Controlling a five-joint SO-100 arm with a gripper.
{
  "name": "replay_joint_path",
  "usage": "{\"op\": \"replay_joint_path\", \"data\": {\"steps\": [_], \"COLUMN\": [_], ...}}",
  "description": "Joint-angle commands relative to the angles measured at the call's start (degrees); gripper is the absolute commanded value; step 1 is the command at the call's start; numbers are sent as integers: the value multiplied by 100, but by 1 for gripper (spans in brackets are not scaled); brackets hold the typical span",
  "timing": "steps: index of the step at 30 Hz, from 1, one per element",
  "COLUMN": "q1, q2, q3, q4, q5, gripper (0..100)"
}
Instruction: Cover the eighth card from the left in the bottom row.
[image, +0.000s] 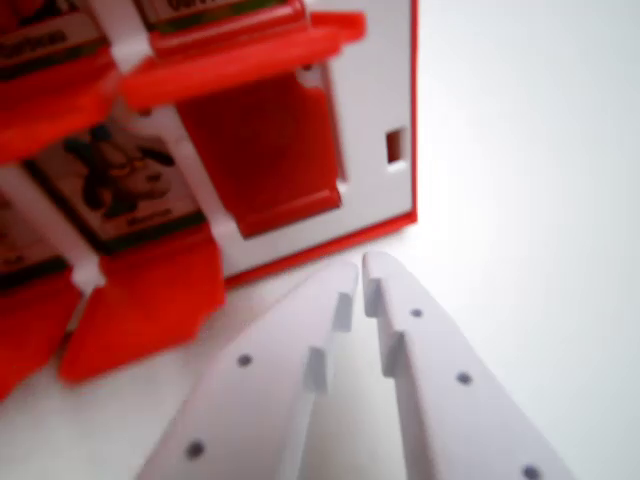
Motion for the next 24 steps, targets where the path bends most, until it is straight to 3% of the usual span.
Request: {"op": "replay_joint_path", "data": {"steps": [1,5,9,13,16,24], "q1": [-202,-782,-1635,-2241,-2373,-2496], "q2": [2707,5106,7585,9132,9668,10433], "q3": [879,1890,2382,2232,2004,1617], "q4": [527,1679,3410,4913,5528,6688], "q5": [158,360,492,369,229,176], "gripper": [0,0,0,0,0,0]}}
